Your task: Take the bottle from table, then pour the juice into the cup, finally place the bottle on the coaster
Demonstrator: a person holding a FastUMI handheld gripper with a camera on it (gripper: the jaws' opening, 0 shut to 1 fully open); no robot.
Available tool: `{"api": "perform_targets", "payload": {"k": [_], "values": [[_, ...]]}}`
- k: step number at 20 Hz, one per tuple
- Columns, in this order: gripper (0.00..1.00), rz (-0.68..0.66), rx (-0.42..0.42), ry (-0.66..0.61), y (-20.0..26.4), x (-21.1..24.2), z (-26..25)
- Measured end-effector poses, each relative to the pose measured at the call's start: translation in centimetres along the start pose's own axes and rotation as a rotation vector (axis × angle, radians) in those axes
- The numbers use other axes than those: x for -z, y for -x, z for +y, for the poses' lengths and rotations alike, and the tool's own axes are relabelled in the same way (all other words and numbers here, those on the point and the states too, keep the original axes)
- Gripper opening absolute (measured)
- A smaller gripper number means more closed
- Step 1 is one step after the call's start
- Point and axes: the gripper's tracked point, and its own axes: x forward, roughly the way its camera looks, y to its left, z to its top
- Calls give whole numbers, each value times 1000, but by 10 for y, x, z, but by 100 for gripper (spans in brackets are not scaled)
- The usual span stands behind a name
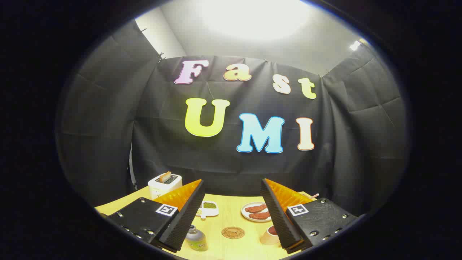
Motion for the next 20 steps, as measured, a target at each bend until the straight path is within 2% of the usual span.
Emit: {"api": "perform_targets", "payload": {"k": [12,20], "values": [[95,-14,-4,-3,2,13,13],[96,-13,-16,-26,-2,51,37]]}}
